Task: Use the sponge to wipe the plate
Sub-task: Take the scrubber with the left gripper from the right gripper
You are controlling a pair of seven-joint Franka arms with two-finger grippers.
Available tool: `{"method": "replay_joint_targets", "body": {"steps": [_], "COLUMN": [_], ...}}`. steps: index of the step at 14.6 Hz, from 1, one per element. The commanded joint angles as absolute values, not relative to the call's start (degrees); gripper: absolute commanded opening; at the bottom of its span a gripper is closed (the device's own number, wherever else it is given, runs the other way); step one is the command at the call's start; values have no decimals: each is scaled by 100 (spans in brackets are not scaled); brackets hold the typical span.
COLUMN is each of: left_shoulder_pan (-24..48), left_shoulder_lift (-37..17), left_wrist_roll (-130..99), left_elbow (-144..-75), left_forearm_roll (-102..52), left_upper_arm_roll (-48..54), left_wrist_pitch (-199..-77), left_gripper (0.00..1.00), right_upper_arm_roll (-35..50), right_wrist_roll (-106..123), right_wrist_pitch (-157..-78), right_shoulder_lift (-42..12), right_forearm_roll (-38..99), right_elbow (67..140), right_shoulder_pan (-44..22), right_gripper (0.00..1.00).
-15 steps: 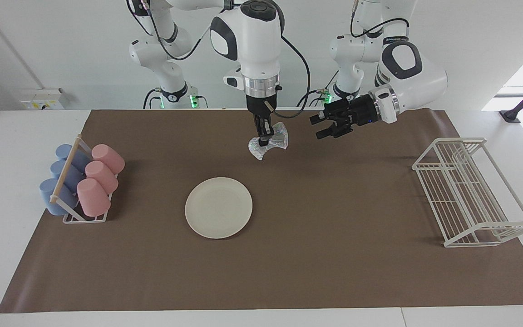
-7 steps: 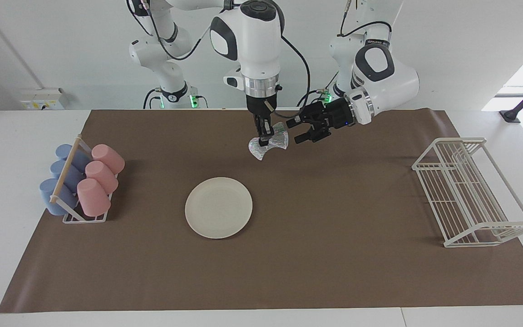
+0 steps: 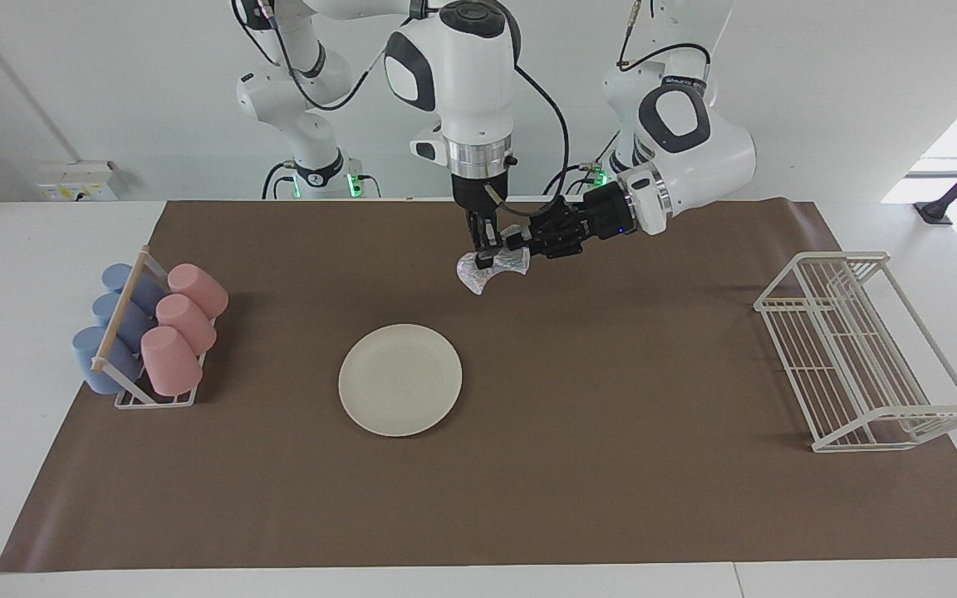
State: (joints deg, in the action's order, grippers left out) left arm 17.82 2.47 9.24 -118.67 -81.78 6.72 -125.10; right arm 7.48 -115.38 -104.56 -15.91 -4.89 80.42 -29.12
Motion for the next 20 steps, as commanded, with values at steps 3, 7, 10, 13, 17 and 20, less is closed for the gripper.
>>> {"method": "replay_joint_targets", "body": {"steps": [3, 7, 10, 13, 17, 20], "left_shoulder_pan": [1995, 1951, 1907, 1802, 1092, 530], "left_shoulder_lift": [193, 246, 342, 395, 510, 545], "left_wrist_roll": [554, 484, 431, 343, 72, -334], "left_elbow": [-11769, -11839, -11926, -12006, -12077, -11883], "left_forearm_roll": [-8253, -8209, -8183, -7956, -6597, -5101], "left_upper_arm_roll": [589, 571, 554, 536, 536, 527], "left_wrist_pitch": [-12595, -12542, -12437, -12410, -11604, -10875], "left_gripper": [0, 0, 0, 0, 0, 0], "right_upper_arm_roll": [773, 747, 756, 756, 747, 738], "right_wrist_roll": [-11690, -11400, -11338, -10664, -9461, -8021], "right_wrist_pitch": [-10521, -10371, -10327, -10266, -10020, -9643], "right_shoulder_lift": [-1600, -1521, -1450, -1293, -1090, -915], "right_forearm_roll": [-607, -291, -211, -211, -211, -211], "right_elbow": [8051, 8059, 8060, 8068, 8086, 8112], "right_shoulder_pan": [-2900, -2839, -2664, -2383, -2049, -1645], "right_gripper": [0, 99, 100, 100, 100, 100]}}
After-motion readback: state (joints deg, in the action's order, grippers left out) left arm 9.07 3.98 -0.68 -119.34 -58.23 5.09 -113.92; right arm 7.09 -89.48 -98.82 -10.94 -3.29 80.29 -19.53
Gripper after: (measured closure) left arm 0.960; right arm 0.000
